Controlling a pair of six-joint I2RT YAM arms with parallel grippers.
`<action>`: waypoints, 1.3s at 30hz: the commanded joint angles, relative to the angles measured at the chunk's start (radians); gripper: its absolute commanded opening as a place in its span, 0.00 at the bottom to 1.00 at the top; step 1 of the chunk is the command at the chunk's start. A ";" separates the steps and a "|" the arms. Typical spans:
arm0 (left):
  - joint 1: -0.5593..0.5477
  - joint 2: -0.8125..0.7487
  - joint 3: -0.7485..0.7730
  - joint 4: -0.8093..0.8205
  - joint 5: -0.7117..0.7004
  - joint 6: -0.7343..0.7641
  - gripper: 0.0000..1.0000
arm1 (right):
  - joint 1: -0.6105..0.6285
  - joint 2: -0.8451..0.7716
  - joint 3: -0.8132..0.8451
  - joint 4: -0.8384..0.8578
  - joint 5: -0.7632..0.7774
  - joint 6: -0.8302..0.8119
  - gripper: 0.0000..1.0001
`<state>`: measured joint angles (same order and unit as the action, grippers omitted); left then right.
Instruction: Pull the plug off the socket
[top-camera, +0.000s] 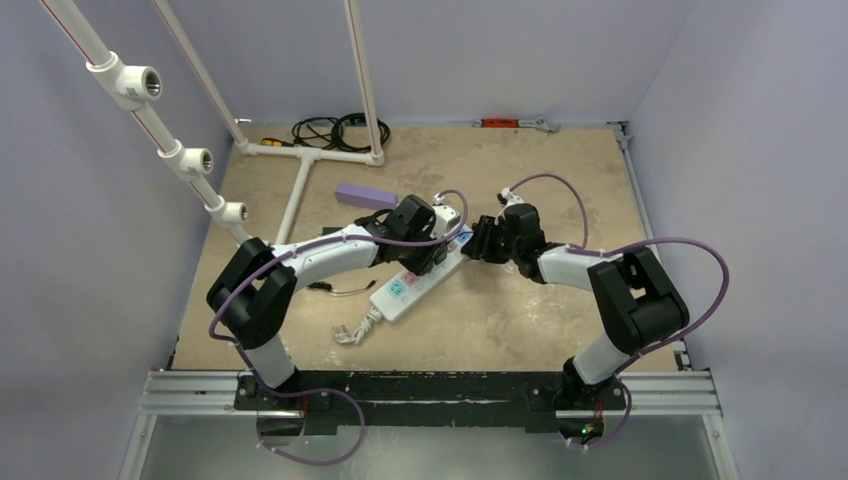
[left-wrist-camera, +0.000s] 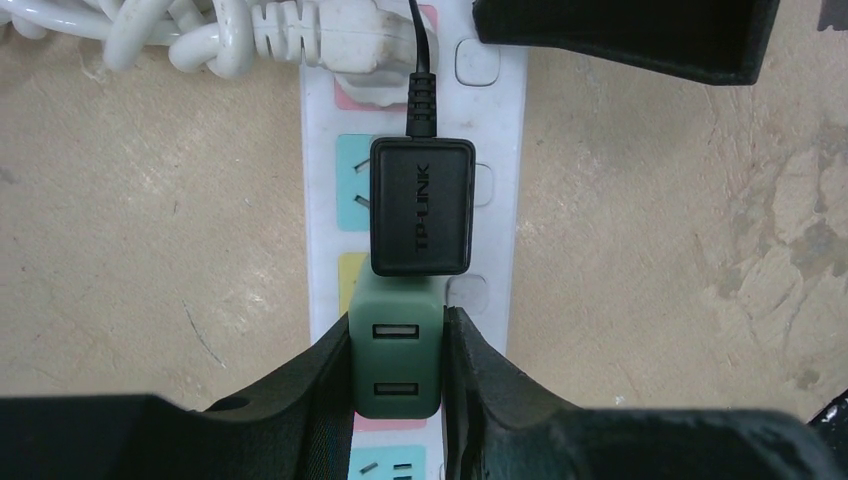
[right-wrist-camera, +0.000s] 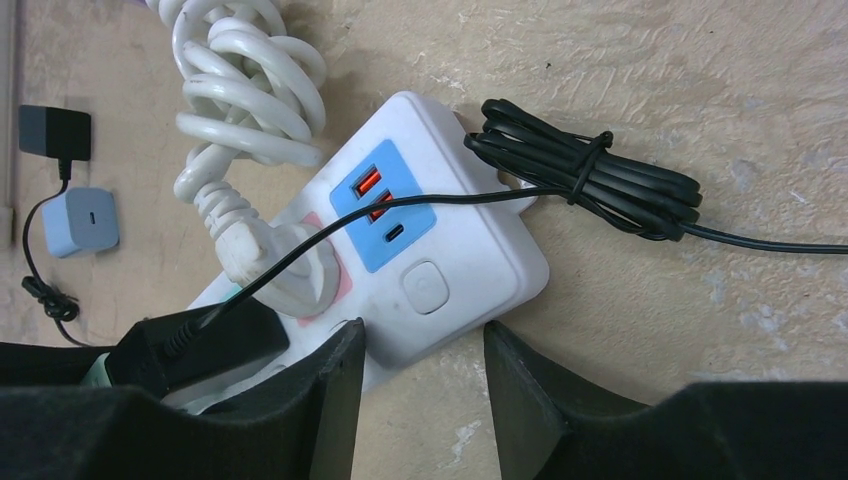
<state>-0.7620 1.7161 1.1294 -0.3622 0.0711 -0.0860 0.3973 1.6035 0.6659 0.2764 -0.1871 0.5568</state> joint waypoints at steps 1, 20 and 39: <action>-0.011 -0.051 -0.014 -0.047 -0.159 0.016 0.00 | -0.004 0.032 0.003 -0.066 0.035 -0.038 0.48; -0.103 -0.058 -0.022 -0.069 -0.363 0.051 0.00 | -0.004 0.039 0.007 -0.069 0.032 -0.038 0.47; 0.034 -0.051 0.012 -0.091 -0.001 0.028 0.00 | -0.004 0.051 0.012 -0.072 0.028 -0.041 0.46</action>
<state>-0.7555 1.7008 1.1202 -0.3752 0.0532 -0.0597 0.3992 1.6176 0.6746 0.2836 -0.2153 0.5568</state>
